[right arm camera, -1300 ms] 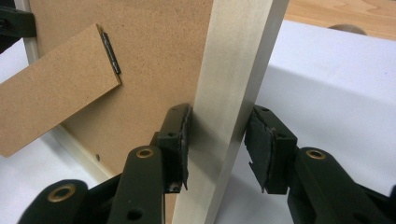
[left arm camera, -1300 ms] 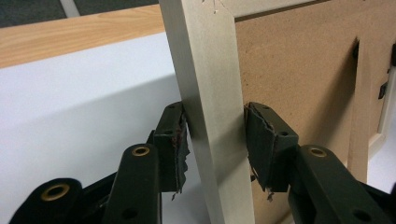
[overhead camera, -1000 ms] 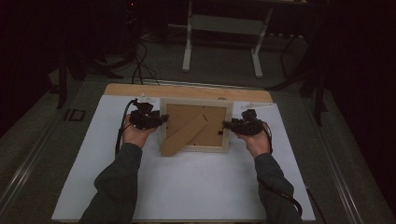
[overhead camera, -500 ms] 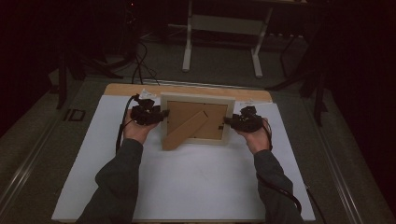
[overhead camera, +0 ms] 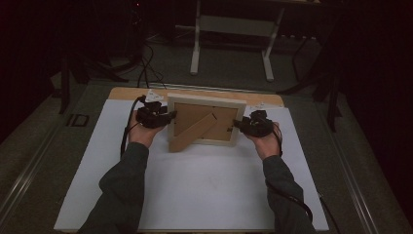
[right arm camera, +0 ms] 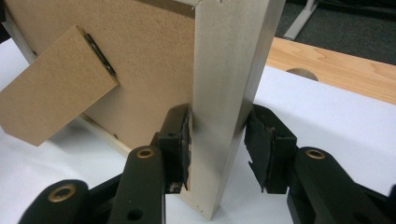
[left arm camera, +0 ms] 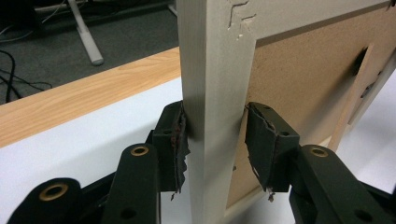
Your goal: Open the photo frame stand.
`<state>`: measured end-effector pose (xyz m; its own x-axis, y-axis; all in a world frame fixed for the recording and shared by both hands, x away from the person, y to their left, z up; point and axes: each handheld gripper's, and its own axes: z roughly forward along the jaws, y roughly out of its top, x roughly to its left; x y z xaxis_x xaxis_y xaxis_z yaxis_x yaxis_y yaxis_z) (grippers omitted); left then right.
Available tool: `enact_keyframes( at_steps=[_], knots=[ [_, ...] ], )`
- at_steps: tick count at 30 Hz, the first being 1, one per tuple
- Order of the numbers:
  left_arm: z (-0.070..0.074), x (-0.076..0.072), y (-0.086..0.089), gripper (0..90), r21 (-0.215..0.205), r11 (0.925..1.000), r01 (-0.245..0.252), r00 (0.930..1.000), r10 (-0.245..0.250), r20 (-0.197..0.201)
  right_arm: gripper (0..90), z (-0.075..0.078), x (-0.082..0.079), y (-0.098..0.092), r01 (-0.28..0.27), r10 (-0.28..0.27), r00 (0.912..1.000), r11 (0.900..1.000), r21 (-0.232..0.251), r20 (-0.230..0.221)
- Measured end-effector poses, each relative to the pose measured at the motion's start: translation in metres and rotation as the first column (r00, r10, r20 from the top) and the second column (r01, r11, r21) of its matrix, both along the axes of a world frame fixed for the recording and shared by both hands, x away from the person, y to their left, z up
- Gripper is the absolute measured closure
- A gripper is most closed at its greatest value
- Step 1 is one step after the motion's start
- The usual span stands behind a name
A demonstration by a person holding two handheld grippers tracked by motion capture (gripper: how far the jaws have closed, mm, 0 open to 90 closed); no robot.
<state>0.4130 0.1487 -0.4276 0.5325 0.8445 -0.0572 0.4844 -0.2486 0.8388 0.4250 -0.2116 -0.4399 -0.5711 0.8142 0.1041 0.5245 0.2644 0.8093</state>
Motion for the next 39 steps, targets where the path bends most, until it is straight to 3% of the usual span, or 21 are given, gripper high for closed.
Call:
enact_keyframes(
  at_steps=[8, 19, 22, 29, 39],
  knots=[
    [-0.004, -0.003, 0.004, 58.4, 0.007, 1.0000, 0.000, 0.9998, 0.000, -0.022, 60.5, -0.001, -0.005, -0.001, -0.011, 0.011, 0.9999, 0.999, 0.030, -0.002],
    [-0.004, -0.009, 0.005, 58.1, 0.016, 0.9998, 0.010, 0.9998, -0.010, -0.017, 60.8, -0.001, -0.008, -0.004, -0.045, 0.045, 0.9990, 0.998, 0.037, 0.000],
    [-0.005, -0.011, 0.005, 56.6, -0.005, 0.9999, 0.010, 0.9998, -0.010, -0.016, 59.3, 0.000, -0.009, -0.005, -0.063, 0.063, 0.9980, 0.997, 0.040, 0.002],
    [-0.004, -0.016, 0.003, 55.6, 0.018, 0.9998, 0.007, 0.9997, -0.006, -0.022, 54.2, 0.004, -0.010, -0.003, -0.090, 0.090, 0.9958, 0.995, 0.034, 0.020],
    [-0.006, -0.023, 0.004, 52.2, -0.002, 0.9999, -0.013, 0.9996, 0.013, -0.025, 52.0, 0.006, -0.012, -0.002, -0.101, 0.100, 0.9943, 0.994, 0.047, 0.037]
  ],
)
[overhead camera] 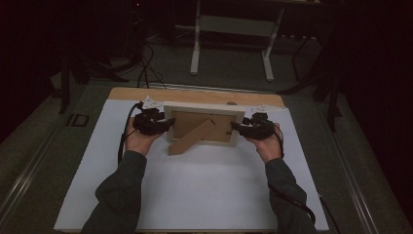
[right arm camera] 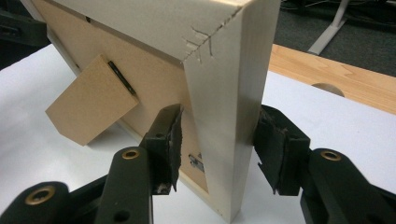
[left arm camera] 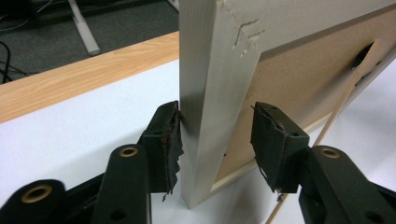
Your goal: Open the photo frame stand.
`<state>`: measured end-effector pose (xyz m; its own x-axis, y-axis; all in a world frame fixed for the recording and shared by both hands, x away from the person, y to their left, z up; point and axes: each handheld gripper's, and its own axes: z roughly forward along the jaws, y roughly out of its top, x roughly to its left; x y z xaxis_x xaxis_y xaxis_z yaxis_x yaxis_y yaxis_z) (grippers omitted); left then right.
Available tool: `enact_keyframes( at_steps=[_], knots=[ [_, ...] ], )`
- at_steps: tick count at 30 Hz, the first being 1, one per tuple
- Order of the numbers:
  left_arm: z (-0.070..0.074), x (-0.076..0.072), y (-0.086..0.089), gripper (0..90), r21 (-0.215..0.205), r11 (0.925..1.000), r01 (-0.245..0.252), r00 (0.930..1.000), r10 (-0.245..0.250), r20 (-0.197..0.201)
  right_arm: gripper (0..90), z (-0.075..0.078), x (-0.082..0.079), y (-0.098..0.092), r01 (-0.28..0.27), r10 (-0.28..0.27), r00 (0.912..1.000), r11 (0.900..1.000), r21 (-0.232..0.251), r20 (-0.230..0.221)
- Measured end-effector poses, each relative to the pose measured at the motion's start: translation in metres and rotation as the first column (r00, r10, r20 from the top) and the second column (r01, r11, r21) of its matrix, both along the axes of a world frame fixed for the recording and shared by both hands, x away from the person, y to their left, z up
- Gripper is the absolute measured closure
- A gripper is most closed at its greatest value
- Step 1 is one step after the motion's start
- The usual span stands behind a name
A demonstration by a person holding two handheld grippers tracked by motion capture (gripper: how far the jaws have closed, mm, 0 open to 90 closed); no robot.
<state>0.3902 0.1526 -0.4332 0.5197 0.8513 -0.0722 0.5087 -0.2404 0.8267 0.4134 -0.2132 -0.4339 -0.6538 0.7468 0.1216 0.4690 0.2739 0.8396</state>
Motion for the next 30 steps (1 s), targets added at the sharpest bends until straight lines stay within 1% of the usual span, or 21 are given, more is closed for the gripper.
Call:
enact_keyframes(
  at_steps=[1, 2, 5, 8, 9, 10, 11, 12, 13, 14, 15, 16, 17, 18, 19, 21, 22, 23, 27, 28, 30],
  knots=[
    [-0.001, -0.002, 0.001, 51.3, 0.001, 0.9999, -0.016, 0.9999, 0.016, 0.003, 52.0, 0.000, 0.000, 0.000, 0.000, 0.000, 1.0000, 1.000, 0.002, 0.001],
    [-0.004, -0.005, 0.002, 51.1, -0.018, 0.9990, -0.042, 0.9991, 0.042, 0.005, 51.9, -0.001, -0.001, 0.000, 0.000, 0.000, 1.0000, 1.000, 0.004, 0.002],
    [-0.008, -0.013, 0.001, 53.0, -0.024, 0.9984, -0.052, 0.9985, 0.052, 0.018, 51.9, -0.001, -0.001, 0.000, 0.001, -0.001, 1.0000, 1.000, 0.006, 0.002],
    [-0.009, -0.019, 0.000, 55.3, -0.015, 0.9990, -0.042, 0.9985, 0.042, 0.034, 51.8, -0.001, -0.002, -0.001, -0.002, 0.002, 1.0000, 1.000, 0.004, 0.005],
    [-0.012, -0.025, -0.003, 56.4, 0.009, 0.9995, -0.031, 0.9985, 0.030, 0.047, 51.8, -0.001, -0.003, -0.001, -0.003, 0.003, 1.0000, 1.000, 0.006, 0.005],
    [-0.012, -0.025, -0.003, 56.9, 0.009, 0.9995, -0.031, 0.9985, 0.030, 0.047, 51.7, -0.001, -0.003, -0.001, -0.003, 0.003, 1.0000, 1.000, 0.008, 0.004],
    [-0.014, -0.030, -0.004, 58.2, 0.043, 0.9989, -0.019, 0.9982, 0.016, 0.057, 51.7, -0.001, -0.003, -0.001, -0.002, 0.002, 1.0000, 1.000, 0.008, 0.004],
    [-0.014, -0.030, -0.004, 61.6, 0.043, 0.9989, -0.019, 0.9982, 0.016, 0.057, 51.7, -0.001, -0.003, -0.001, -0.002, 0.002, 1.0000, 1.000, 0.008, 0.004],
    [-0.017, -0.034, -0.006, 62.2, 0.043, 0.9990, 0.015, 0.9974, -0.018, 0.069, 51.6, -0.002, -0.003, -0.001, 0.001, -0.001, 1.0000, 1.000, 0.010, 0.004],
    [-0.019, -0.036, -0.008, 64.9, 0.063, 0.9975, 0.032, 0.9969, -0.037, 0.070, 51.5, -0.002, -0.004, -0.001, 0.003, -0.003, 1.0000, 1.000, 0.012, 0.005],
    [-0.021, -0.037, -0.010, 67.0, 0.077, 0.9956, 0.053, 0.9965, -0.057, 0.061, 51.5, -0.002, -0.004, -0.001, 0.005, -0.005, 1.0000, 1.000, 0.013, 0.004],
    [-0.021, -0.037, -0.010, 68.5, 0.077, 0.9956, 0.053, 0.9965, -0.057, 0.061, 51.5, -0.002, -0.004, -0.001, 0.005, -0.005, 1.0000, 1.000, 0.013, 0.004],
    [-0.026, -0.036, -0.015, 70.7, 0.086, 0.9906, 0.106, 0.9931, -0.110, 0.040, 51.4, -0.002, -0.004, -0.001, 0.006, -0.006, 1.0000, 1.000, 0.016, 0.001],
    [-0.026, -0.036, -0.015, 71.2, 0.086, 0.9906, 0.106, 0.9931, -0.110, 0.040, 51.3, -0.002, -0.004, -0.001, 0.005, -0.005, 1.0000, 1.000, 0.016, 0.001],
    [-0.030, -0.035, -0.017, 71.3, 0.056, 0.9872, 0.149, 0.9884, -0.151, 0.018, 51.3, -0.002, -0.004, -0.001, 0.005, -0.005, 1.0000, 1.000, 0.016, 0.001],
    [-0.033, -0.033, -0.021, 71.3, 0.066, 0.9810, 0.182, 0.9832, -0.182, -0.006, 51.3, -0.002, -0.004, -0.001, 0.003, -0.003, 1.0000, 1.000, 0.015, 0.000],
    [-0.033, -0.033, -0.021, 71.0, 0.066, 0.9810, 0.182, 0.9832, -0.182, -0.006, 51.3, -0.002, -0.004, -0.001, 0.003, -0.003, 1.0000, 1.000, 0.015, 0.000],
    [-0.037, -0.031, -0.025, 69.9, 0.087, 0.9764, 0.198, 0.9802, -0.196, -0.025, 51.3, -0.002, -0.004, -0.001, 0.003, -0.003, 1.0000, 1.000, 0.015, 0.000],
    [-0.044, -0.026, -0.027, 66.9, 0.088, 0.9733, 0.212, 0.9758, -0.206, -0.074, 51.7, -0.002, -0.004, -0.001, 0.004, -0.004, 1.0000, 1.000, 0.015, -0.001],
    [-0.044, -0.026, -0.027, 66.9, 0.088, 0.9733, 0.212, 0.9758, -0.206, -0.074, 51.7, -0.002, -0.004, -0.001, 0.004, -0.004, 1.0000, 1.000, 0.015, -0.001],
    [-0.048, -0.025, -0.031, 67.2, 0.103, 0.9677, 0.230, 0.9704, -0.220, -0.100, 54.4, -0.005, -0.005, -0.004, 0.009, -0.009, 0.9999, 1.000, 0.013, -0.013]
  ],
)
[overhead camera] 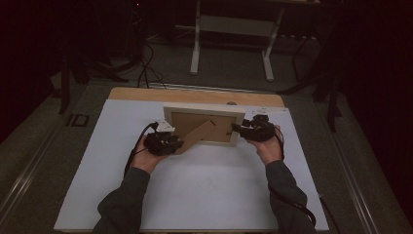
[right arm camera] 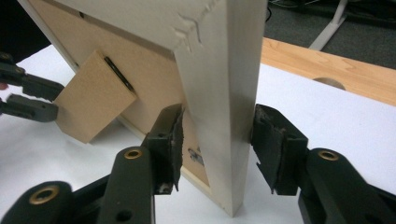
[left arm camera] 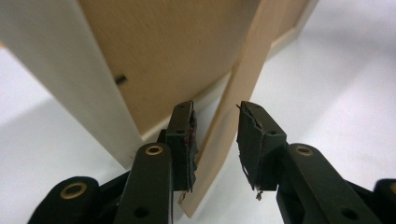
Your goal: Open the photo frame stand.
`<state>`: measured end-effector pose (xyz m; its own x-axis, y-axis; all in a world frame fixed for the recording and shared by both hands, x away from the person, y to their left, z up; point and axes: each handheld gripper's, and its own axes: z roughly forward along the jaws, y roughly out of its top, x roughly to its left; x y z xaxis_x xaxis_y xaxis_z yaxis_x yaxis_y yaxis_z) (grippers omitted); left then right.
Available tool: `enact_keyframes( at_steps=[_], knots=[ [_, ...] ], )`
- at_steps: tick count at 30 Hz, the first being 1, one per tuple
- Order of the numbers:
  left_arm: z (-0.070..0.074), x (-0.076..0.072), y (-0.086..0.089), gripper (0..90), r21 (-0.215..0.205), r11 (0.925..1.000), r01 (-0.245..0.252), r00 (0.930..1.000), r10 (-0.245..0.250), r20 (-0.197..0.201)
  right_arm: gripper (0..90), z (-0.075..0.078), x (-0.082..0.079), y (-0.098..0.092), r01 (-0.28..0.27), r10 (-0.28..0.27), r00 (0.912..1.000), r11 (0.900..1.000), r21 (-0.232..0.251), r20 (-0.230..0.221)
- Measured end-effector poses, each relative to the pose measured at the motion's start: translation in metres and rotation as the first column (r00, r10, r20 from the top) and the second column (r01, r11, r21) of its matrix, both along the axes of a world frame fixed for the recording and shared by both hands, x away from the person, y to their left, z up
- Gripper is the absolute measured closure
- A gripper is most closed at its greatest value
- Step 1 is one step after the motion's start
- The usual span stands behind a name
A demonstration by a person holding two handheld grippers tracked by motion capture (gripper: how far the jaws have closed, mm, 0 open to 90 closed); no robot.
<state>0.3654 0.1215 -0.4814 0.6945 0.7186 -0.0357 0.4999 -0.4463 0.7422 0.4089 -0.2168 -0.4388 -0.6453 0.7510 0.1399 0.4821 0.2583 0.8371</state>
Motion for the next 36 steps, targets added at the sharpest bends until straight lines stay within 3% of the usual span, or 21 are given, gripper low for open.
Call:
enact_keyframes(
  at_steps=[8, 14, 26, 36],
  knots=[
    [0.003, -0.007, -0.007, 72.4, 0.047, 0.9988, 0.014, 0.9998, -0.014, 0.011, 54.9, -0.002, -0.001, -0.001, 0.000, 0.000, 1.0000, 1.000, 0.001, 0.000],
    [0.005, -0.013, -0.011, 77.9, 0.053, 0.9980, 0.035, 0.9994, -0.035, -0.003, 54.6, -0.003, -0.004, -0.001, 0.004, -0.004, 1.0000, 1.000, 0.009, 0.003],
    [0.004, -0.025, -0.007, 83.4, -0.048, 0.9964, 0.070, 0.9963, -0.072, -0.045, 54.7, -0.005, -0.010, -0.003, -0.003, 0.003, 0.9999, 1.000, 0.013, 0.012],
    [-0.003, -0.037, -0.007, 85.2, -0.074, 0.9929, 0.093, 0.9937, -0.097, -0.056, 54.4, -0.005, -0.023, -0.004, -0.016, 0.015, 0.9992, 1.000, 0.007, 0.036]
  ],
)
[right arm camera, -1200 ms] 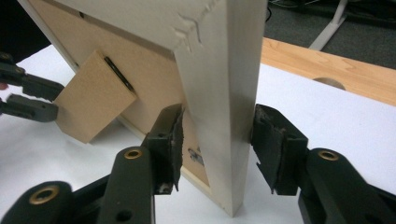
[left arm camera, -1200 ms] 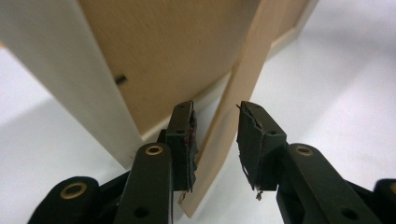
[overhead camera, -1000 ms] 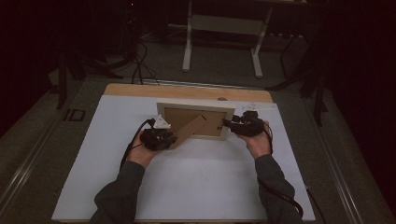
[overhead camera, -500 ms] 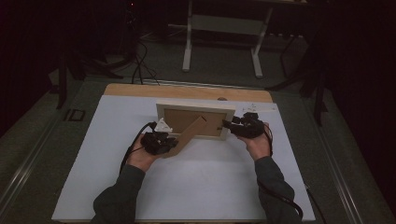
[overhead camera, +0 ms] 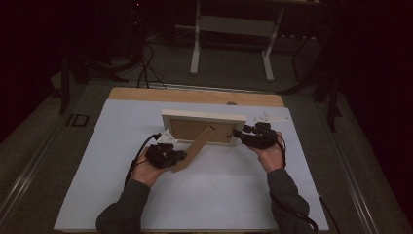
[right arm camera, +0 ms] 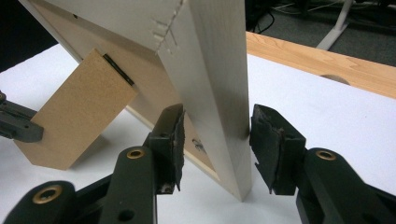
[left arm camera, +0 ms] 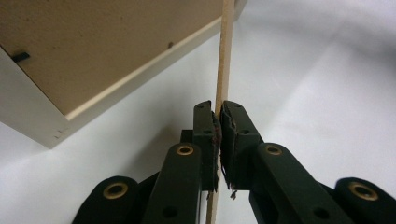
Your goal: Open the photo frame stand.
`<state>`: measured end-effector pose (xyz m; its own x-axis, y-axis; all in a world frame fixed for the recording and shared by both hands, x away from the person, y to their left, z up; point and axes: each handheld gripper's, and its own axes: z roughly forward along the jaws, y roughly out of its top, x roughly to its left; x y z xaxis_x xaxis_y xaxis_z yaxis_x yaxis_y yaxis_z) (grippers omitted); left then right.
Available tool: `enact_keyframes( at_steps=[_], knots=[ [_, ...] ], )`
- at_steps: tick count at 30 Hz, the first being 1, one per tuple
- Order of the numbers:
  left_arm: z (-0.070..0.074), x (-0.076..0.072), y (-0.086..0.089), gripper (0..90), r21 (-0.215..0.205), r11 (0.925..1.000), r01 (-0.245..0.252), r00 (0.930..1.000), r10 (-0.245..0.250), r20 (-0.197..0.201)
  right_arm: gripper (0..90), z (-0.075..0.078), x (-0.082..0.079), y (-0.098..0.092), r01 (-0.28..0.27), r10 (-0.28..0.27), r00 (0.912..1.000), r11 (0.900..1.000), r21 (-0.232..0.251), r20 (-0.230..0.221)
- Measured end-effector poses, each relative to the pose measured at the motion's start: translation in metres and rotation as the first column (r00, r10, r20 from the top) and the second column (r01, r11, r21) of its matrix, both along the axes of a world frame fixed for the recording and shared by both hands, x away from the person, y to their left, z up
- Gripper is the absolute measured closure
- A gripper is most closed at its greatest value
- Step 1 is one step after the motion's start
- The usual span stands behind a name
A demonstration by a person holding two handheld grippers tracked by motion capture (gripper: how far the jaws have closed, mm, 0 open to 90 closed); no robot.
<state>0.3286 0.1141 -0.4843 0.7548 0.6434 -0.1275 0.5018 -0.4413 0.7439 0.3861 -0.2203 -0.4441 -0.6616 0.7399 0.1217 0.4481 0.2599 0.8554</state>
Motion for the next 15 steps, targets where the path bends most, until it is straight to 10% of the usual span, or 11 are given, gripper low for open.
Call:
enact_keyframes(
  at_steps=[15],
  knots=[
    [-0.010, -0.015, -0.004, 87.1, -0.023, 0.9995, 0.022, 0.9993, -0.023, -0.029, 53.1, -0.006, -0.020, 0.001, 0.006, -0.006, 0.9995, 1.000, -0.009, 0.030]
  ],
)
